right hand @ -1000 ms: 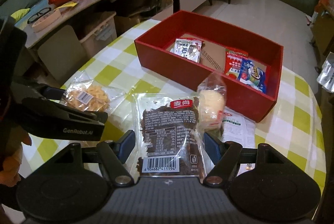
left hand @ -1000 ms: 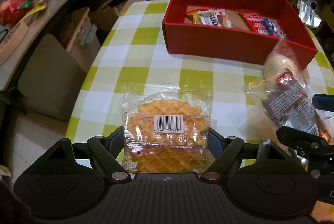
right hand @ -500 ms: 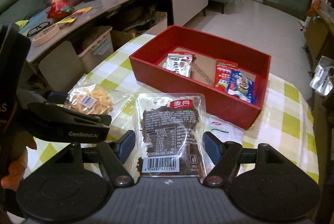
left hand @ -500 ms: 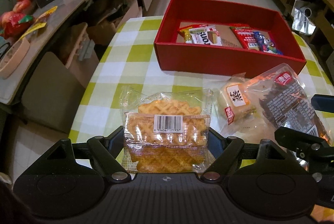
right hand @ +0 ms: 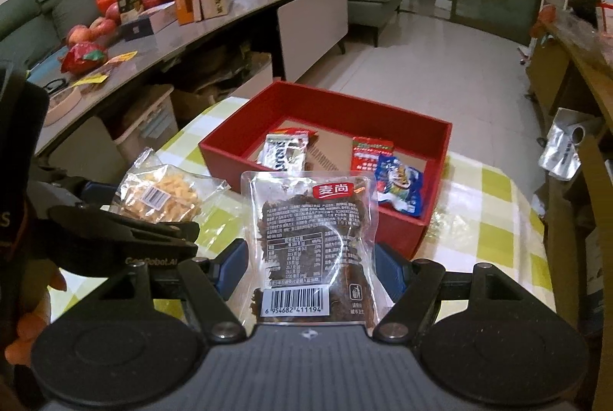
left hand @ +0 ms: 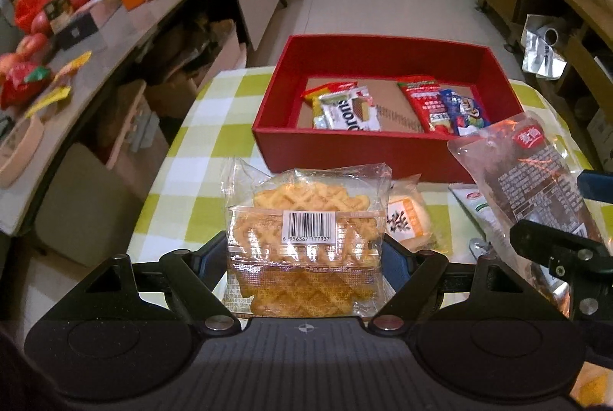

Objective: Organize snacks
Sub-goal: 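Lift and carry the waffle bag and brown packet with both tools to the box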

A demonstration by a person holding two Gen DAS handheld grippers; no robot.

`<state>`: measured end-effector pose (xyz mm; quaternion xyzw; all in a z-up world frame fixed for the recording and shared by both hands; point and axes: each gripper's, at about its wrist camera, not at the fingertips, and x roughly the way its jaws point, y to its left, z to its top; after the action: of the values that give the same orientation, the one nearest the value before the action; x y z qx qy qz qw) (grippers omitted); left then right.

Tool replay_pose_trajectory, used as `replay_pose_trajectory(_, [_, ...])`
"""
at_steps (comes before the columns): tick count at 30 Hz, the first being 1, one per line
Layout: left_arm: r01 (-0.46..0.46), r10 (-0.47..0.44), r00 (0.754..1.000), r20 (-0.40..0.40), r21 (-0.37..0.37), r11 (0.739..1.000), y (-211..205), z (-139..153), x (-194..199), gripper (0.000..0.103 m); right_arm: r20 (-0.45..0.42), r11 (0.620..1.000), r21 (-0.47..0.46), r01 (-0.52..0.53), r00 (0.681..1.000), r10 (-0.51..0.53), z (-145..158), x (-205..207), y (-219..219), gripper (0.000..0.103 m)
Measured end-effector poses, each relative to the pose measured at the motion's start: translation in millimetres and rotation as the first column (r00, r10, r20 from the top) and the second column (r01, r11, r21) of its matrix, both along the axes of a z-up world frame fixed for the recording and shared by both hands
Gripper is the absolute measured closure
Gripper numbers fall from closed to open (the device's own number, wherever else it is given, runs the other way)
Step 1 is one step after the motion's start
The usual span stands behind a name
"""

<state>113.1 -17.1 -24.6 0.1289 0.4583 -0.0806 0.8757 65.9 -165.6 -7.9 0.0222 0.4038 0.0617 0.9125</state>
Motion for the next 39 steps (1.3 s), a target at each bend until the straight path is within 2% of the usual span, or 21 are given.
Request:
replay_pose_trajectory(17, [0.015, -0.014, 0.999, 0.046, -0.022, 1.000, -23, 12, 18, 0.019, 0.055, 0.998, -0.006, 0.058, 0.997, -0.057, 10, 16, -16, 0.022])
replay_pose_trajectory(39, [0.007, -0.006, 0.994, 0.105, -0.008, 1.000, -42, 19, 40, 0.019, 0.122, 0.993, -0.006, 0.116, 0.986, -0.114, 22, 33, -30, 0.022])
